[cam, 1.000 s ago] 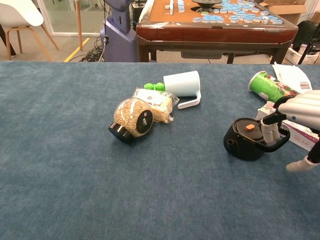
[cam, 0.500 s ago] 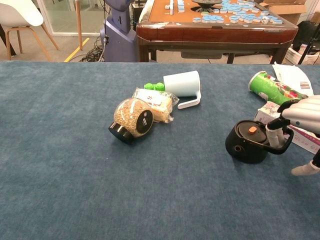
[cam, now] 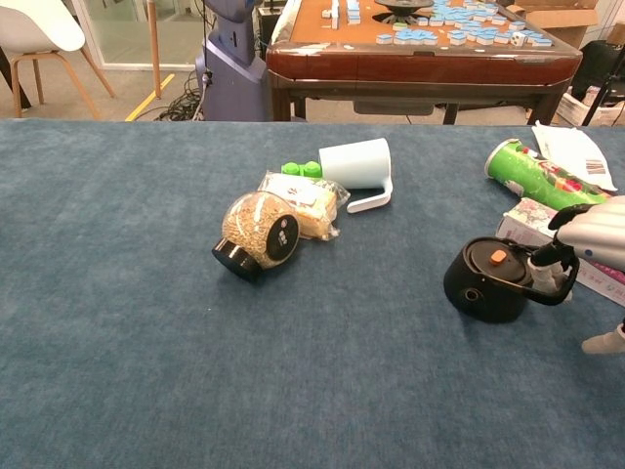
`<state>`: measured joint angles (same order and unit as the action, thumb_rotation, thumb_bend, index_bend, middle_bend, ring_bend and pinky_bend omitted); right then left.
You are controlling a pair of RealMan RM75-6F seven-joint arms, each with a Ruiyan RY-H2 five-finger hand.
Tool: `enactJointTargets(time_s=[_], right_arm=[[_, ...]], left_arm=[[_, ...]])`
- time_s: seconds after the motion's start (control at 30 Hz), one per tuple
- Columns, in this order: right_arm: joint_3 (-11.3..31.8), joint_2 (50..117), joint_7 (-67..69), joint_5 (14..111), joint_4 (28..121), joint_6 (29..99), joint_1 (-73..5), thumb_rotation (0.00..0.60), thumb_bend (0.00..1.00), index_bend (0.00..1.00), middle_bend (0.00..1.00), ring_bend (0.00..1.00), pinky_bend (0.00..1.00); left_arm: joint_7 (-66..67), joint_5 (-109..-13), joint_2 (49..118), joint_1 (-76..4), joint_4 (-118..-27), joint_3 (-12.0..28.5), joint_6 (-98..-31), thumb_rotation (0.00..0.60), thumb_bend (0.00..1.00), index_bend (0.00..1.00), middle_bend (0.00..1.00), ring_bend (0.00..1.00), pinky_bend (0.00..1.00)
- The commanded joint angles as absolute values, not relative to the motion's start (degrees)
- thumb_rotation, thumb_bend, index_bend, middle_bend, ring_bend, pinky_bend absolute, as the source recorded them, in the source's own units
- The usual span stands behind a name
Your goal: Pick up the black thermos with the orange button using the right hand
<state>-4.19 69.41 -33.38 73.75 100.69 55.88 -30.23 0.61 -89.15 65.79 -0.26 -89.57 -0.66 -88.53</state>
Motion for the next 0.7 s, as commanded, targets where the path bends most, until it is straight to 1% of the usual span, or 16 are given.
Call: enactJointTargets(time_s=[0.03,0.4,0.53,0.6,0.7], right_arm=[[-4.37,69.48,-33.54,73.72,100.55,55.5,-30.31,0.6,0.02,0.48,0.47,0.34,0.11],[-5.17,69.72,-33.77,73.89,99.81,54.71,-30.05,0.6,0.02,0.5,0.48,0.34,0.11],[-5.1,70.12,-33.48,74.27,99.17,54.92,-29.91,0.6,0.02,0.53,0.51,0.36,0.11],[-4.94,70.5,-33.17,74.53,98.64,55.08,-29.87,0.6,0.02,0.56,0.53,0.39,0.11],[-4.43,71.34,-32.6,74.54,97.68,54.8,-30.11,0.6,0.02,0.67,0.63,0.49,0.09]], left_arm=[[0.6,-89.11,65.76,-0.25,-89.59,-0.63,-88.54,0.6,0.3,0.11,0.07,0.13,0.02],[0.65,-89.06,65.79,-0.33,-89.63,-0.64,-88.34,0.6,0.3,0.11,0.07,0.13,0.02],[0.74,-89.04,65.76,-0.39,-89.75,-0.6,-88.28,0.6,0.29,0.11,0.07,0.13,0.01],[0.79,-88.94,65.71,-0.4,-89.83,-0.58,-88.21,0.6,0.29,0.11,0.07,0.13,0.02],[0.84,-88.89,65.61,-0.42,-89.93,-0.54,-88.2,0.6,0.3,0.11,0.07,0.13,0.02]])
